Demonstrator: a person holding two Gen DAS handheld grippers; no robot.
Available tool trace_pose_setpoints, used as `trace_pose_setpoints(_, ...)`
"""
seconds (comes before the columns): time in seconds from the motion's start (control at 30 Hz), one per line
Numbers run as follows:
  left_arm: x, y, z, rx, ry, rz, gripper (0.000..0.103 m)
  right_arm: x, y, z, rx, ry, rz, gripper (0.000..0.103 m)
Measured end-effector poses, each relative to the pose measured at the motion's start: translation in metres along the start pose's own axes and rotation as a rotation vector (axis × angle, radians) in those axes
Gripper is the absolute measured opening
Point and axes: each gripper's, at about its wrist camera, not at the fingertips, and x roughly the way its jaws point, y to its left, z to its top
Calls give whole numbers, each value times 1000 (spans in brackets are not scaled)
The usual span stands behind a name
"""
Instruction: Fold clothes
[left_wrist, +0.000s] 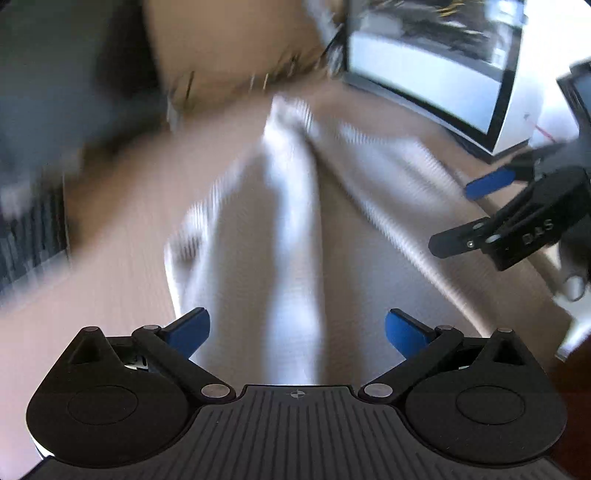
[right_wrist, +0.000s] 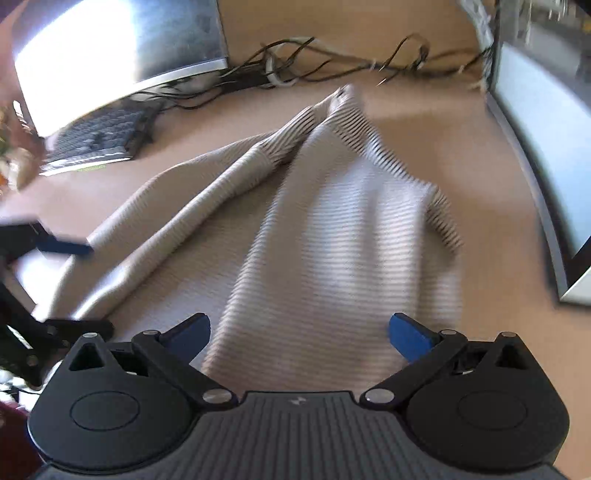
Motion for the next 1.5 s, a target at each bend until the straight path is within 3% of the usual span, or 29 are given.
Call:
trace_pose_setpoints(0.1, 22, -11, 23, 84, -64, 27, 103, -10, -3, 16, -15, -100, -123, 103)
trace_pose_setpoints(0.17, 39, -17, 32, 146, -71, 29, 88, -20, -5, 24, 6, -146, -169, 103)
trace_pose_setpoints(0.23, 53, -15, 30, 226, -40, 23, 32, -25, -3, 29, 27, -169, -200, 103)
trace_pose_setpoints(0.33, 55, 13, 27, 200, -38, -31, 22, -28, 7, 24, 41, -171, -224, 99)
trace_pose_setpoints(0.37, 49, 26, 34, 176, -53, -34, 21, -29, 12, 21, 43, -169, -230, 91)
trace_pose_setpoints(0.47, 33, 71, 61, 97, -145, 27, 17, -25, 31, 15, 45, -152, -245, 76)
trace_pose_setpoints(0.5, 29, 86, 69, 70, -176, 57, 7, -23, 37, 14, 45, -148, -249, 72)
trace_pose_setpoints(0.53, 26, 100, 81, 40, -202, 102, 7, -21, 43, 13, 40, -146, -257, 68)
trace_pose_setpoints(0.6, 21, 125, 95, -43, -227, 136, 7, -16, 54, 15, 16, -149, -273, 67)
trace_pose_setpoints(0.67, 17, 146, 107, -115, -242, 139, 7, -4, 62, 21, -17, -131, -268, 67)
trace_pose_setpoints(0.77, 10, 145, 110, -141, -243, 77, 11, 20, 72, 20, -116, -70, -286, 65)
trace_pose_setpoints(0.8, 7, 139, 105, -138, -235, 25, 21, 26, 72, 17, -156, -53, -297, 57)
trace_pose_setpoints(0.83, 4, 132, 100, -135, -226, -26, 42, 29, 69, 15, -182, -47, -283, 54)
trace_pose_setpoints(0.9, 0, 108, 84, -120, -179, -120, 73, 27, 62, 16, -208, -49, -223, 34)
trace_pose_setpoints(0.93, 0, 93, 74, -99, -145, -172, 79, 25, 59, 20, -223, -40, -211, 10)
trace_pose_setpoints(0.97, 2, 81, 65, -76, -120, -208, 80, 23, 56, 25, -250, -41, -216, 4)
trace_pose_setpoints(1.03, 10, 56, 45, -11, -75, -240, 82, 19, 50, 38, -329, -71, -275, 4)
trace_pose_setpoints(1.2, 33, 22, 18, 37, -12, -181, 78, -4, 17, 99, -289, -263, -509, 3)
trace_pose_setpoints(1.27, 38, 19, 15, 59, -15, -136, 60, -10, 5, 118, -240, -328, -586, 4)
trace_pose_setpoints(1.33, 42, 17, 17, 72, -33, -97, 30, -13, -3, 128, -152, -356, -629, 4)
trace_pose_setpoints(1.4, 43, 29, 24, 30, -38, -86, 12, -17, -6, 123, -104, -370, -578, 10)
trace_pose_setpoints(1.43, 41, 38, 26, 5, -43, -81, 11, -18, -5, 118, -92, -367, -534, 14)
trace_pose_setpoints(1.5, 25, 65, 31, -22, -78, -26, 10, -14, 5, 102, -86, -333, -420, 39)
